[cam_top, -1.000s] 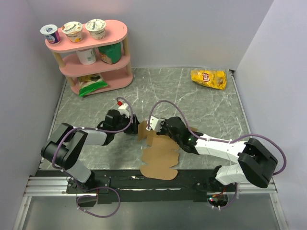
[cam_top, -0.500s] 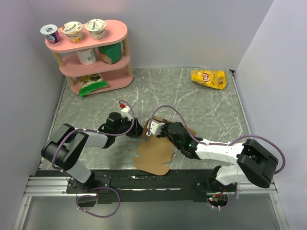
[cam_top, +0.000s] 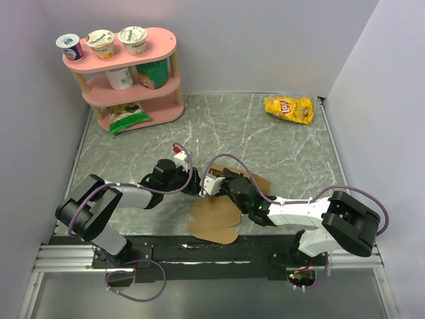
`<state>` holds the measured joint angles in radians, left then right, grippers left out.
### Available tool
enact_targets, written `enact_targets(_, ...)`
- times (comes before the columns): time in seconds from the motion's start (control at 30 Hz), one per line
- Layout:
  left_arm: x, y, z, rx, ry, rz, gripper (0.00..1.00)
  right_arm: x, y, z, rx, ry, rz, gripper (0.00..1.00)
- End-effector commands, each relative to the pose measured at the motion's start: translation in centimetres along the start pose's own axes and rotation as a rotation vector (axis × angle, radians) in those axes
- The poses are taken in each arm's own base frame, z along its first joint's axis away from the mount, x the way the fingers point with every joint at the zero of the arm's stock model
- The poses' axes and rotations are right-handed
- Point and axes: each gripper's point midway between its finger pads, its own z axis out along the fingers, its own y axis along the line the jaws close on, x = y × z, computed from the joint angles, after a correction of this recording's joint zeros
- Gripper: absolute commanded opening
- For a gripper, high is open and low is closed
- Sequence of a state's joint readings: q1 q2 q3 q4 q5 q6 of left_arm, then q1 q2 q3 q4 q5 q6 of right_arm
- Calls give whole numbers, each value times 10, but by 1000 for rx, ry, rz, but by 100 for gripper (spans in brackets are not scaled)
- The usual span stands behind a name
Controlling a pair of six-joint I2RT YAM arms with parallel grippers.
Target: Fold the paper box
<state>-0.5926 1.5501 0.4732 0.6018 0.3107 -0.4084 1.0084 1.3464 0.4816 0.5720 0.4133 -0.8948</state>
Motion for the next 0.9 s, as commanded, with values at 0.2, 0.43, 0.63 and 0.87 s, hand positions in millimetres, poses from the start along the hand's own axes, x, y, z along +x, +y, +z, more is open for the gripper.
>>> enact_targets(0.2, -30, -44, -15, 166, -152, 115, 84, -13, -11, -3, 135, -54, 36, 4)
enact_targets(0.43, -23, -49, -10, 178, -149, 124, 84, -18, -13, -9, 202, -69, -3, 4)
enact_targets(0.63, -25, -47, -19, 152, -212, 102, 82, -22, -8, -16, 215, -79, -11, 6)
enact_targets(0.87, -32, -47, -16, 152, -252, 130, 79, -22, 6, -16, 190, -68, -30, 6)
